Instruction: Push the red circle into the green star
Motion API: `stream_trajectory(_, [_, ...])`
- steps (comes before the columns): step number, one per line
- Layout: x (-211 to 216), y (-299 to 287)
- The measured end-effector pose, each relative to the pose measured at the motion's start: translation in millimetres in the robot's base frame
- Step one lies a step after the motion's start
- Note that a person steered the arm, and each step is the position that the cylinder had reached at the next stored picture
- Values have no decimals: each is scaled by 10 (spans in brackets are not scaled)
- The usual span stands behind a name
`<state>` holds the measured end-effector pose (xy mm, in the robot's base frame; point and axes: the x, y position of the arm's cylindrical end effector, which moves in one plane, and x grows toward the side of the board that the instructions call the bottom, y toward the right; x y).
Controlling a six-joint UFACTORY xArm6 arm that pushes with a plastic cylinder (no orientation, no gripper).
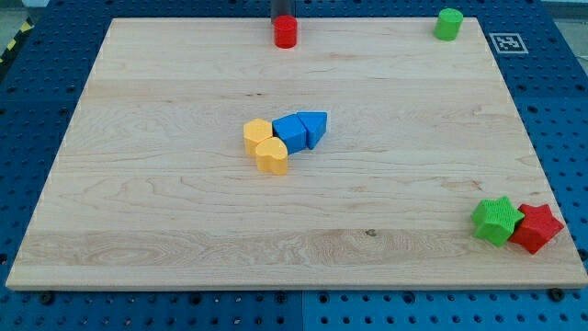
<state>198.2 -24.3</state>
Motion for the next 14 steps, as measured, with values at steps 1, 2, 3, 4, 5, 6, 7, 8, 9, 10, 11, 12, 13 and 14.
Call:
stream_trajectory(1, [164,0])
stream_trajectory(2, [377,1])
stream_trajectory(3, [608,6])
stream_trajectory(4, [841,85])
stream_trajectory(5, [1072,294])
stream_trajectory(6, [1283,548])
stream_trajectory(7, [1445,721])
stream_trajectory(8, [1582,817])
stream_trajectory(9, [1701,882])
stream_trajectory(10, [1817,883])
stream_trajectory(11, [1971,887])
stream_trajectory(12, [2157,916])
stream_trajectory(13, [2402,955])
stream_trajectory(14, [2597,1080])
